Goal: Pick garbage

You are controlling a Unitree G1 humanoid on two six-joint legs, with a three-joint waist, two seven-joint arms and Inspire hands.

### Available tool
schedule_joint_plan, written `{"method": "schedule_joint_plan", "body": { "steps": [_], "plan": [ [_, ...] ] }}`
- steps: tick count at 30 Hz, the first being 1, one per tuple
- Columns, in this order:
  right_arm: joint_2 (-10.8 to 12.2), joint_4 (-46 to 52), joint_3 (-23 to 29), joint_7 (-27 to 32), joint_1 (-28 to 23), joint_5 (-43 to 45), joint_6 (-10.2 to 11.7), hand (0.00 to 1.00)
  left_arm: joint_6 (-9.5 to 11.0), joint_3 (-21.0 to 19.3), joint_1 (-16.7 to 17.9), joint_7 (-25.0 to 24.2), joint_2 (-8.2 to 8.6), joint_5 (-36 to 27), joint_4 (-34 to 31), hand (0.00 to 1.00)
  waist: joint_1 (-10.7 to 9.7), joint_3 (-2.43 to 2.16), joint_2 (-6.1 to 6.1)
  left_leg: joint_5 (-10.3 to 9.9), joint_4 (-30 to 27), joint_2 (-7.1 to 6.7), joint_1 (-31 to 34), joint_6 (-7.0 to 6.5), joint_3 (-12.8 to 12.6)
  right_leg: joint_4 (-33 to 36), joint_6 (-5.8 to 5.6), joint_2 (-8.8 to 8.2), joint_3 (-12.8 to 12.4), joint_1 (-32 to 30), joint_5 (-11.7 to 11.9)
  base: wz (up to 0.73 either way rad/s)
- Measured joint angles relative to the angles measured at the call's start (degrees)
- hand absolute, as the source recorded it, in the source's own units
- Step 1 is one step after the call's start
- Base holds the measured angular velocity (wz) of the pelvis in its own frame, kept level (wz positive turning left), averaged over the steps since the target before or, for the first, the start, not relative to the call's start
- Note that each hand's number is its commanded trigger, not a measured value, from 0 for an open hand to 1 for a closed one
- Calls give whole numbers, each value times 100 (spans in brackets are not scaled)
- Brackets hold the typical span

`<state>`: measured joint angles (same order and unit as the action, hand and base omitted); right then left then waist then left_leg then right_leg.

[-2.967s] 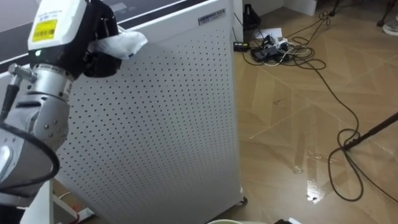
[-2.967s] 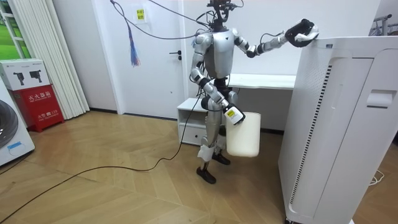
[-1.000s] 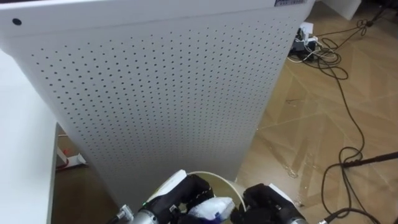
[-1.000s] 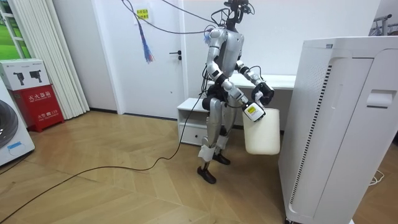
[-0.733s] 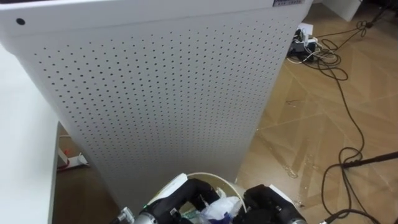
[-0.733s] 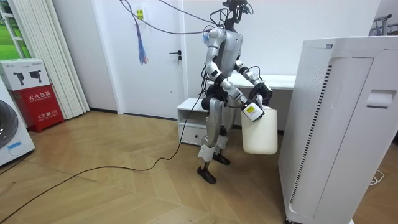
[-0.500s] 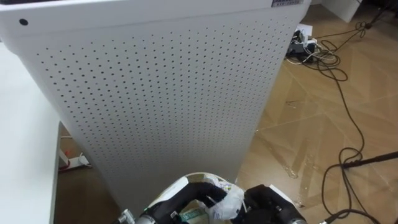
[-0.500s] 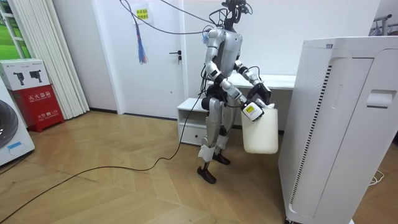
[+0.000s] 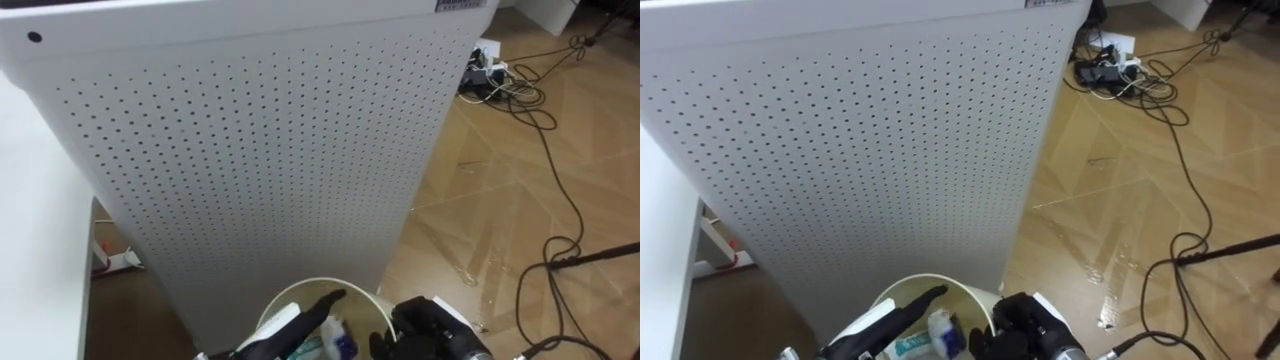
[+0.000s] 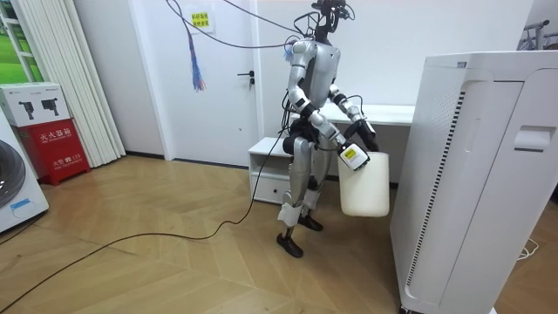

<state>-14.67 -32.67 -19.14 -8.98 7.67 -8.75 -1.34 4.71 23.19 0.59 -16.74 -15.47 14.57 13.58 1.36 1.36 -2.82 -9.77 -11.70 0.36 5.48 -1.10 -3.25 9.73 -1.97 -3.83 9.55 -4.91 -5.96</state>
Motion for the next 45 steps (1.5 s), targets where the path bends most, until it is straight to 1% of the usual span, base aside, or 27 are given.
{"method": "schedule_joint_plan", "body": {
  "steps": [2, 4, 7, 10, 12, 14, 16, 18, 19, 20, 22, 24, 26, 30, 33, 34, 35, 36, 37, 39, 41, 42, 43, 44, 45],
  "plan": [
    [4, -41, 6, 16, -61, 3, 0, 100, -13, -1, 99, -48, 8, 1, 0, 0, -28, -1, -2, 0, 0, 0, -2, 0, 13, 0, 0, -1, 7, 11, 0, 2],
    [6, -45, 5, 17, -131, 3, 0, 100, -98, 0, 205, -177, 1, 1, 0, 0, -88, -1, -2, 0, -1, -1, 0, 0, 12, 0, 0, -2, 5, 11, 0, 0],
    [5, -49, 6, 8, -216, 19, 0, 100, -228, -4, 245, -345, 11, 3, 3, 0, -108, -3, -5, 0, -4, 1, -21, 0, -15, 2, 0, 0, -15, 16, 0, -5],
    [-1, -45, 12, -9, -331, 3, -1, 100, -241, -64, 382, -470, -5, 2, 5, 0, -107, -5, -1, 0, -3, 10, -69, 0, -89, -1, 0, 3, -60, 42, 0, -10],
    [-17, -26, 13, -2, -436, -30, -2, 100, -304, -64, 489, -599, -64, 0, 8, 0, -121, -9, 8, -1, 6, 17, -145, 1, -106, -6, 0, 8, -67, 116, 0, -3],
    [-52, 57, 22, 3, -473, -20, -2, 100, -363, -67, 543, -756, -211, 0, 7, 0, -137, -17, 25, -1, 1, 18, -155, 1, -121, -6, 0, 5, -62, 124, 0, 0],
    [-103, 83, 22, 2, -472, -4, -2, 100, -398, -67, 582, -816, -291, -2, 7, 0, -164, -42, 70, -2, 1, 15, -168, 1, -120, 2, 0, 1, -48, 141, 0, 2],
    [-157, 84, 43, 3, -472, -3, -1, 100, -399, -72, 592, -874, -344, -16, 5, 0, -196, -54, 118, -2, 6, 16, -210, 1, -120, 3, 0, 0, -30, 190, 0, 7],
    [-167, 86, 82, 4, -471, -9, 2, 100, -398, -120, 625, -879, -343, -59, 4, 0, -210, -80, 161, -2, 15, 16, -223, 1, -120, 5, 0, 0, -29, 197, 0, 3],
    [-184, 97, 93, 7, -471, -14, 10, 100, -399, -204, 662, -879, -320, -160, -4, 0, -235, -99, 204, -1, 23, 14, -227, 0, -120, 4, 0, 1, -29, 197, 0, 0],
    [-195, 101, 112, 16, -493, -17, 11, 100, -397, -323, 678, -865, -300, -277, -14, 0, -248, -120, 251, 1, 21, 16, -230, -3, -117, 6, 1, 3, -28, 200, 0, 0],
    [-204, 111, 172, 20, -555, -20, 11, 100, -397, -440, 680, -859, -279, -349, -24, 0, -255, -127, 276, 2, 35, 17, -257, -4, -114, 5, 1, 4, -20, 226, 0, 0],
    [-201, 189, 340, 8, -701, -4, 10, 100, -397, -712, 802, -768, -165, -381, -60, 0, -260, -125, 277, 2, 91, 11, -326, -4, -115, 5, -2, 3, -22, 281, -9, 0],
    [-197, 197, 505, 16, -965, -7, 17, 100, -390, -978, 1056, -449, -106, -381, -105, 0, -250, -116, 250, 1, 97, 11, -383, -4, -117, 2, -2, 2, -19, 316, -24, 0],
    [-193, 120, 544, 54, -1232, -6, 16, 100, -379, -1150, 1290, -184, -2, -384, 38, 0, -232, -104, 231, 0, 115, 11, -417, -2, -120, -12, -11, 3, -18, 356, -40, 0],
    [-190, 65, 544, 54, -1303, -3, 21, 100, -323, -1222, 1325, -82, 55, -387, 267, 0, -222, -100, 224, 0, 143, 12, -425, -2, -124, -17, -11, 5, -17, 361, -41, 0],
    [-179, -9, 545, 48, -1324, 8, 36, 100, -301, -1257, 1323, -41, 88, -387, 426, 0, -223, -95, 215, 0, 144, 13, -437, -2, -124, -18, -11, 7, -17, 372, -41, 0],
    [-153, -132, 544, 46, -1377, 31, 41, 100, -297, -1339, 1328, 26, 156, -388, 707, 0, -217, -83, 193, 0, 150, 14, -478, -1, -125, -17, -12, 9, -18, 390, -46, 0],
    [-136, -220, 544, 46, -1461, 33, 53, 100, -296, -1398, 1330, 58, 188, -390, 916, 0, -192, -73, 173, -1, 174, 12, -491, -1, -126, -19, -12, 10, -18, 390, -53, 0],
    [-121, -422, 543, 58, -1558, 32, 55, 100, -290, -1403, 1330, 195, 204, -464, 1179, 0, -148, -68, 154, -1, 213, 11, -524, -1, -126, -22, -12, 12, -19, 404, -53, 0],
    [-113, -661, 535, 75, -1614, 20, 85, 100, -193, -1402, 1330, 354, 216, -631, 1455, 0, -96, -62, 144, -1, 213, 11, -533, -1, -126, -23, -12, 12, -18, 415, -53, 0],
    [-78, -858, 532, 130, -1594, 20, 133, 100, -131, -1374, 1325, 488, 271, -749, 1628, 0, -83, -62, 146, -1, 220, 9, -531, -2, -132, -25, -12, 12, -23, 415, -53, 0],
    [-35, -1069, 534, 232, -1566, 12, 176, 100, -18, -1378, 1307, 540, 350, -891, 1818, 0, -78, -65, 149, -2, 236, 12, -531, -2, -141, -25, -14, 13, -24, 415, -54, 0],
    [-24, -1153, 534, 249, -1564, 12, 215, 100, 25, -1375, 1305, 541, 372, -958, 1894, 0, -78, -67, 146, -3, 240, 13, -533, -1, -143, -26, -13, 16, -24, 415, -57, 0],
    [-9, -1284, 534, 255, -1577, 11, 319, 100, 107, -1360, 1309, 551, 397, -1066, 1996, 0, -84, -69, 143, -3, 254, 16, -538, -1, -142, -36, -10, 21, -21, 419, -62, 0]
  ]
}}
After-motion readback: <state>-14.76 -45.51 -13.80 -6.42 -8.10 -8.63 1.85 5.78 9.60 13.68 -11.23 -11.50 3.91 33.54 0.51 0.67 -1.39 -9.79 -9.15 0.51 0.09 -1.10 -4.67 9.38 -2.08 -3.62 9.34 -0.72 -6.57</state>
